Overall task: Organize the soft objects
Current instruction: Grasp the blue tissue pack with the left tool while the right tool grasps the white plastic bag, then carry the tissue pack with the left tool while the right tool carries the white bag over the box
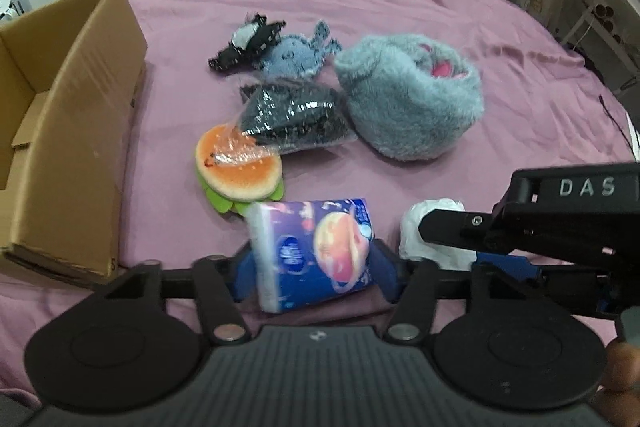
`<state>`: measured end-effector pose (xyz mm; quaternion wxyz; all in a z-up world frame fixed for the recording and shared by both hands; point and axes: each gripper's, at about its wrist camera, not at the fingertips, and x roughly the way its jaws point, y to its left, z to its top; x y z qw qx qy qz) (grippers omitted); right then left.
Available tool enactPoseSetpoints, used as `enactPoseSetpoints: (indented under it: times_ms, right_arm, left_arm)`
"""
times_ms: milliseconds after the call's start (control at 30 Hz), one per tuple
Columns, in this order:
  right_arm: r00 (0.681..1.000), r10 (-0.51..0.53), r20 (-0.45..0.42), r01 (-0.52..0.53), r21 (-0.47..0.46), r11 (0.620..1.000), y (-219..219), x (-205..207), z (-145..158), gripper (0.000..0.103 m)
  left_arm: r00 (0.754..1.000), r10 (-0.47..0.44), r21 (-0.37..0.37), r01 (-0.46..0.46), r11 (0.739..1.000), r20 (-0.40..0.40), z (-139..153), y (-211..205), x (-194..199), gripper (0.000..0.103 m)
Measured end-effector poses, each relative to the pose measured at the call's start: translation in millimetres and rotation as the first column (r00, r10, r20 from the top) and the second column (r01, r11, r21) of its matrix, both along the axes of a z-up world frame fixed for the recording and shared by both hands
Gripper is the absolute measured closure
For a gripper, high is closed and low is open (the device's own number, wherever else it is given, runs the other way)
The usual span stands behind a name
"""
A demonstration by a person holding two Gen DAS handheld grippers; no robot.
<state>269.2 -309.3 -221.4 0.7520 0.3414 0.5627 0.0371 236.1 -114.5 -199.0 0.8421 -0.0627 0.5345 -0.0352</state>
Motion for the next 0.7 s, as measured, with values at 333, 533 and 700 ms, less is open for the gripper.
enactPoseSetpoints:
  times_ms: [333,533,700]
  right_arm:
    - [0.991,0.012,0.135,-0.010,-0.010,1.000,-1.1,-12.3,28.4,0.068]
    - [0.978,0.032,0.207,-0.026,-0.028,0.999,1.4,-20.2,42.6,0.068]
    - [0.957,0.056,0.284,-0.047,-0.040,0.998,7.6,-25.8,55.2,0.068]
  left_arm:
    - [0.996,0.034,-0.008,-0.033,0.999,0.084,42.1,12.2,-16.9,0.085]
    - [0.990,0.025,-0.015,-0.023,1.000,0.141,64.8,13.8,-31.4,0.085]
    - [0.984,0.029,-0.020,-0.026,0.999,0.176,79.8,15.6,-39.8,0.085]
